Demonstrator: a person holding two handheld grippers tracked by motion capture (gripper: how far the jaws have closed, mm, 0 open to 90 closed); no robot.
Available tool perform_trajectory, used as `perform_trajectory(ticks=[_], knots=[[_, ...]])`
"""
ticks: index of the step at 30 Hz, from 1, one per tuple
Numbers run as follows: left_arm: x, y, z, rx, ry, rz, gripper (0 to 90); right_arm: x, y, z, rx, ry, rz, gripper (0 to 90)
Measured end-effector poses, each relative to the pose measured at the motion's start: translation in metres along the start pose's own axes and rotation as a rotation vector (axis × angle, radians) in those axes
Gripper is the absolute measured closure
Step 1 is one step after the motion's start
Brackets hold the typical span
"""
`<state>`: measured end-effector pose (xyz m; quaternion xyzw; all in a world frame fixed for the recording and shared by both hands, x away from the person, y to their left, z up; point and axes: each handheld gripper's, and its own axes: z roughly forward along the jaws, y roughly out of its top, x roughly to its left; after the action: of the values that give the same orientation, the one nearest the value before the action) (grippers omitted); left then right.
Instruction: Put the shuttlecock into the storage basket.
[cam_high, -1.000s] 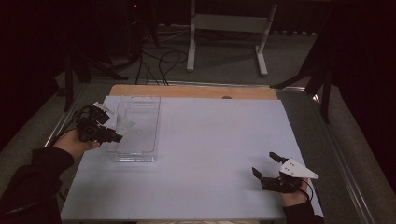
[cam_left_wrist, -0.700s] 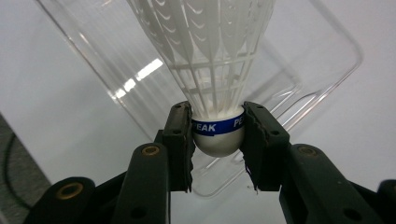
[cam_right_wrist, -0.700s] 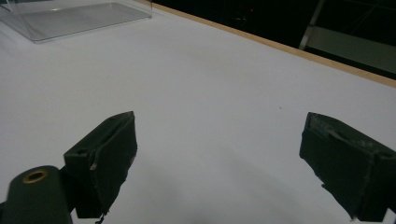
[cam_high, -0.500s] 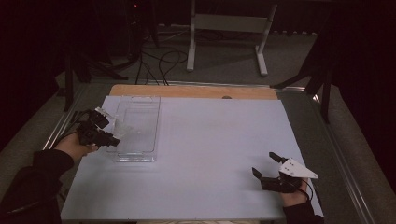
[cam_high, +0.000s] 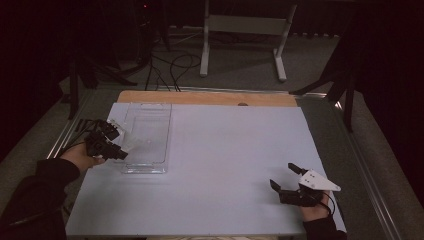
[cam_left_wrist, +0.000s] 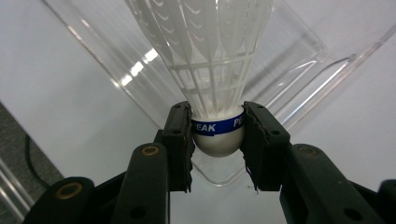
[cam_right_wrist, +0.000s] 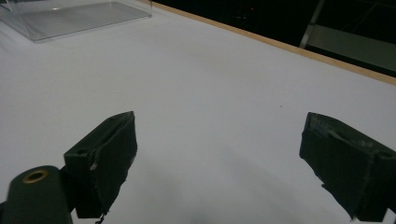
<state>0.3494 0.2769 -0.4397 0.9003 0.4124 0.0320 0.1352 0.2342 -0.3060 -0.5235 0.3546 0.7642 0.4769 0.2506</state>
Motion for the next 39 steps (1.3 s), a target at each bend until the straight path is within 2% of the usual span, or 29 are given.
perform_trajectory(ticks=[3,4,6,9,15,20,21,22,23,24,26,27,28,29,32,34,39], knots=[[0.0,0.001,0.0,0.002,0.006,-0.003,64.3,0.0,0.0,0.0,0.0,0.0,0.002,11.4],[0.0,0.002,0.0,0.01,0.018,-0.026,64.3,0.0,0.0,0.0,-0.001,-0.001,0.0,11.4],[0.001,0.003,-0.001,0.016,0.027,-0.044,51.8,0.0,0.0,0.0,-0.002,-0.001,-0.001,11.4],[0.0,0.004,-0.003,0.009,0.026,-0.049,43.6,0.0,0.0,0.0,-0.002,-0.001,-0.002,11.4],[-0.002,0.006,-0.007,-0.014,0.029,-0.058,34.7,0.0,0.0,0.0,-0.002,0.0,-0.004,11.4],[-0.006,0.009,-0.009,-0.021,0.042,-0.065,23.3,0.0,0.0,0.0,-0.003,-0.001,-0.003,11.4],[-0.007,0.01,-0.01,-0.026,0.04,-0.061,21.0,0.0,0.0,-0.001,-0.003,-0.001,-0.003,11.4],[-0.006,0.01,-0.01,-0.035,0.02,-0.056,19.5,0.0,0.0,-0.001,-0.004,-0.001,0.0,11.4],[-0.005,0.01,-0.012,-0.039,-0.014,-0.052,13.7,0.0,0.0,-0.001,-0.003,-0.002,-0.002,11.4],[-0.006,0.011,-0.012,-0.049,-0.024,-0.047,9.1,0.0,0.0,-0.001,-0.003,-0.002,-0.001,11.4],[-0.01,0.012,-0.013,-0.05,0.017,-0.027,8.6,0.0,0.0,-0.001,-0.003,-0.002,-0.002,11.4],[-0.011,0.013,-0.012,-0.056,0.023,-0.024,8.6,0.0,0.0,-0.001,-0.005,-0.001,-0.002,11.3],[-0.012,0.014,-0.012,-0.063,0.002,-0.022,6.5,0.0,0.0,-0.001,-0.005,-0.001,-0.001,11.4],[-0.012,0.015,-0.013,-0.07,-0.014,-0.02,0.0,0.0,0.0,-0.001,-0.005,-0.001,-0.002,11.4],[-0.017,0.017,-0.015,-0.123,0.018,0.0,0.0,0.0,0.0,-0.001,-0.003,-0.002,0.002,11.4],[-0.019,0.018,-0.016,-0.152,0.007,0.009,0.0,0.0,0.0,-0.001,-0.004,-0.002,-0.002,11.4],[-0.025,0.023,-0.014,-0.165,0.003,0.053,0.0,0.0,0.0,-0.001,-0.004,-0.001,0.0,11.4]])
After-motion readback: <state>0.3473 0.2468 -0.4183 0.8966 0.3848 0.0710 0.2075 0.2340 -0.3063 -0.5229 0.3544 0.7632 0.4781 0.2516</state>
